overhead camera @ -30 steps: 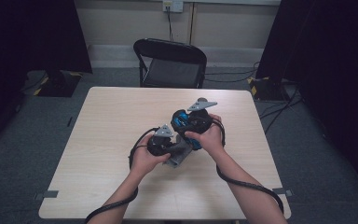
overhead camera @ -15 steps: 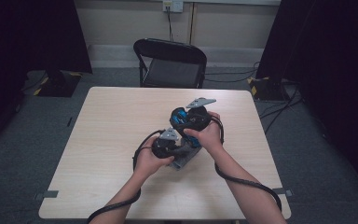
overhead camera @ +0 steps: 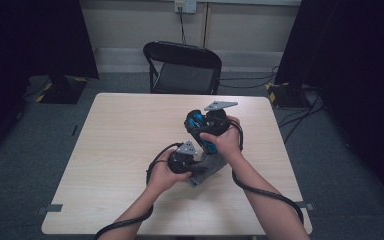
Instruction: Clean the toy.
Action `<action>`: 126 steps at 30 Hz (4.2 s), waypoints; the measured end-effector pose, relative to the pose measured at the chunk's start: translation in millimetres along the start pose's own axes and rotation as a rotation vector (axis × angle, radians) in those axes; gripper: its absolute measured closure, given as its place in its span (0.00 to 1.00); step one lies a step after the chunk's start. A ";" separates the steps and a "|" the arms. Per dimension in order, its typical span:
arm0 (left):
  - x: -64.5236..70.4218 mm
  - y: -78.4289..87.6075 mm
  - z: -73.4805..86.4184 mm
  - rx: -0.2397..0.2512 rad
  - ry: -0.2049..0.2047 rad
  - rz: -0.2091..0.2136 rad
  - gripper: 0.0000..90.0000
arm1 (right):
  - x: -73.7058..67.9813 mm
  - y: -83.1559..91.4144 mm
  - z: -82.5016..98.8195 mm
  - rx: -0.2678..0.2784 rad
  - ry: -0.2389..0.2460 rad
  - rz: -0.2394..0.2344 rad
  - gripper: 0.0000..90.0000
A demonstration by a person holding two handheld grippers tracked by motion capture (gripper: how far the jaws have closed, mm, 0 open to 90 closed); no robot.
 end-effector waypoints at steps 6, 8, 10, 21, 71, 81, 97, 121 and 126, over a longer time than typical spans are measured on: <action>6.6 -4.1 -0.4 -0.017 -0.020 0.020 0.82 | 2.5 1.4 -0.8 0.009 -0.012 -0.005 0.29; 4.7 -2.8 1.8 -0.027 -0.015 0.010 0.82 | 3.0 2.6 -1.2 0.008 -0.008 -0.003 0.29; -0.9 2.3 5.1 -0.034 -0.003 -0.010 0.82 | 3.9 5.3 -2.0 0.012 -0.007 -0.002 0.29; -51.7 55.3 17.6 -0.021 0.107 -0.206 0.82 | 5.7 22.0 -0.1 0.020 0.011 -0.004 0.29; -47.3 47.1 -3.4 0.051 0.103 -0.203 0.82 | -10.9 0.1 26.7 -0.012 0.047 0.012 0.29; -31.7 27.4 -6.6 0.030 0.073 -0.136 0.82 | -10.8 0.0 18.4 -0.007 0.051 0.022 0.29; -10.7 1.4 -3.4 0.010 0.036 -0.043 0.82 | -3.8 0.9 10.6 0.015 0.014 0.033 0.29; -46.0 47.4 23.1 -0.035 0.094 -0.145 0.82 | 3.5 11.7 9.8 0.023 0.005 0.016 0.29; -64.3 67.3 24.4 -0.006 0.140 -0.219 0.82 | 1.8 11.3 18.3 0.014 0.008 0.001 0.29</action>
Point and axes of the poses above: each handheld gripper's, and its own axes: y roughly backward along the jaws, z roughly out of its underside, x roughly to its right, the point moved 2 cm from there along -y, roughly forward along the jaws, and after that the axes turned 6 degrees about -y, right-handed, at the moved point
